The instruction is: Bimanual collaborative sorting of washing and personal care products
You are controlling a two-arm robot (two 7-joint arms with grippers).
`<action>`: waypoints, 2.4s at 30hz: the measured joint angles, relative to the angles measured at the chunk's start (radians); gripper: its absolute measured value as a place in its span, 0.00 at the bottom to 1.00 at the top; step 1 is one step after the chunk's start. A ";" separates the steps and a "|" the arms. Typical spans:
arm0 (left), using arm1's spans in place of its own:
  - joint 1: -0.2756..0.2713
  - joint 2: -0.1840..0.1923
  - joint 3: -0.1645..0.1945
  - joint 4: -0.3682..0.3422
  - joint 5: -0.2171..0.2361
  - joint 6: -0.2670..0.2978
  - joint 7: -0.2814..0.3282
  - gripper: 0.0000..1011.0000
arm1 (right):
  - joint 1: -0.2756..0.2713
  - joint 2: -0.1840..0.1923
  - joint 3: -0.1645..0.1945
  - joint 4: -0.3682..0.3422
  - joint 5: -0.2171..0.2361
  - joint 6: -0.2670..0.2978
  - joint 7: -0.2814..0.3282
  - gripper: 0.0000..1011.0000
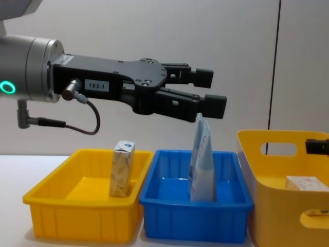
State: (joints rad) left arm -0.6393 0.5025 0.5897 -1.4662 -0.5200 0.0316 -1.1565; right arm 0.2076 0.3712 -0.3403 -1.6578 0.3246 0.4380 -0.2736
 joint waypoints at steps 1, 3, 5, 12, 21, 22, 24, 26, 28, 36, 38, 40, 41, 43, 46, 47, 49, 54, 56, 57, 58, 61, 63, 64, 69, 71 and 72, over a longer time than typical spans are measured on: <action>0.000 0.000 0.000 0.000 0.000 0.000 0.000 0.99 | -0.001 0.000 0.000 -0.002 0.001 0.000 0.003 0.99; 0.000 0.000 0.000 0.000 0.000 0.000 0.000 0.99 | -0.004 0.002 -0.001 -0.012 0.004 0.001 0.013 0.99; 0.000 0.000 0.000 0.000 0.000 0.000 0.000 0.99 | -0.006 0.003 -0.001 -0.019 0.007 0.001 0.020 0.99; 0.000 0.000 0.000 0.000 0.000 0.000 0.000 0.99 | -0.015 0.008 -0.003 -0.053 0.022 0.004 0.056 0.99; 0.000 0.000 0.000 0.000 0.000 0.000 0.000 0.99 | -0.019 0.011 -0.016 -0.092 0.039 0.014 0.111 0.99; 0.000 0.000 0.000 0.000 0.000 0.000 0.000 0.99 | -0.019 0.011 -0.017 -0.094 0.040 0.015 0.115 0.99; 0.000 0.000 0.000 0.000 0.000 0.000 0.000 0.99 | -0.019 0.011 -0.021 -0.098 0.041 0.015 0.122 0.99; 0.000 0.000 0.000 0.000 0.000 0.000 0.000 0.99 | -0.018 0.009 -0.028 -0.102 0.042 0.016 0.133 0.99; 0.000 0.000 0.000 0.000 0.000 0.000 0.000 0.99 | -0.017 0.006 -0.034 -0.105 0.042 0.017 0.143 0.99; 0.000 0.000 0.000 0.000 0.000 0.000 0.000 0.99 | -0.008 -0.008 -0.057 -0.105 0.041 0.018 0.169 0.99; 0.000 0.000 0.000 0.000 0.000 0.000 0.000 0.99 | -0.006 -0.012 -0.063 -0.103 0.040 0.018 0.173 0.99; 0.000 0.000 0.000 0.000 0.000 0.000 0.000 0.99 | -0.002 -0.018 -0.071 -0.099 0.037 0.019 0.179 0.99; 0.000 0.000 0.000 0.000 0.000 0.000 0.000 0.99 | 0.000 -0.021 -0.076 -0.096 0.035 0.019 0.183 0.99; 0.000 0.000 0.000 0.000 0.000 0.000 0.000 0.99 | 0.005 -0.028 -0.083 -0.089 0.032 0.019 0.189 0.99; 0.000 0.000 0.000 0.000 0.000 0.000 0.000 0.99 | 0.011 -0.034 -0.091 -0.083 0.029 0.020 0.195 0.99; 0.000 0.000 0.000 0.000 0.000 0.000 0.000 0.99 | 0.014 -0.037 -0.094 -0.079 0.027 0.020 0.198 0.99; 0.000 0.000 0.000 0.000 0.000 0.000 0.000 0.99 | 0.017 -0.040 -0.098 -0.076 0.026 0.021 0.204 0.99; 0.000 0.000 0.000 0.000 0.000 0.000 0.000 0.99 | 0.026 -0.044 -0.110 -0.066 0.023 0.023 0.223 0.99; 0.000 0.000 0.000 0.000 0.000 0.000 0.000 0.99 | 0.033 -0.044 -0.116 -0.061 0.022 0.024 0.236 0.99; 0.000 0.000 0.000 0.000 0.000 0.000 0.000 0.99 | 0.034 -0.045 -0.117 -0.060 0.021 0.025 0.238 0.99; 0.000 0.000 0.000 0.000 0.000 0.000 0.000 0.99 | 0.036 -0.045 -0.118 -0.058 0.020 0.025 0.242 0.99; 0.000 0.000 0.000 0.000 0.000 0.000 0.000 0.99 | 0.043 -0.048 -0.122 -0.050 0.017 0.026 0.249 0.99; 0.000 0.000 0.000 0.000 0.000 0.000 0.000 0.99 | 0.047 -0.051 -0.124 -0.045 0.014 0.027 0.250 0.99; 0.000 0.000 0.000 0.000 0.000 0.000 0.000 0.99 | 0.052 -0.055 -0.126 -0.039 0.011 0.027 0.251 0.99; 0.000 0.000 0.000 0.000 0.000 0.000 0.000 0.99 | 0.071 -0.071 -0.132 -0.010 -0.003 0.027 0.249 0.99; 0.000 0.000 0.000 0.000 0.000 0.000 0.000 0.99 | 0.077 -0.076 -0.134 0.000 -0.007 0.027 0.248 0.99; 0.000 0.000 0.000 0.000 0.000 0.000 0.000 0.99 | 0.081 -0.080 -0.136 0.006 -0.009 0.026 0.246 0.99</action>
State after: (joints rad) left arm -0.6393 0.5026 0.5896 -1.4663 -0.5200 0.0317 -1.1564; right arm 0.2883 0.2914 -0.4760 -1.6515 0.3159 0.4645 -0.0273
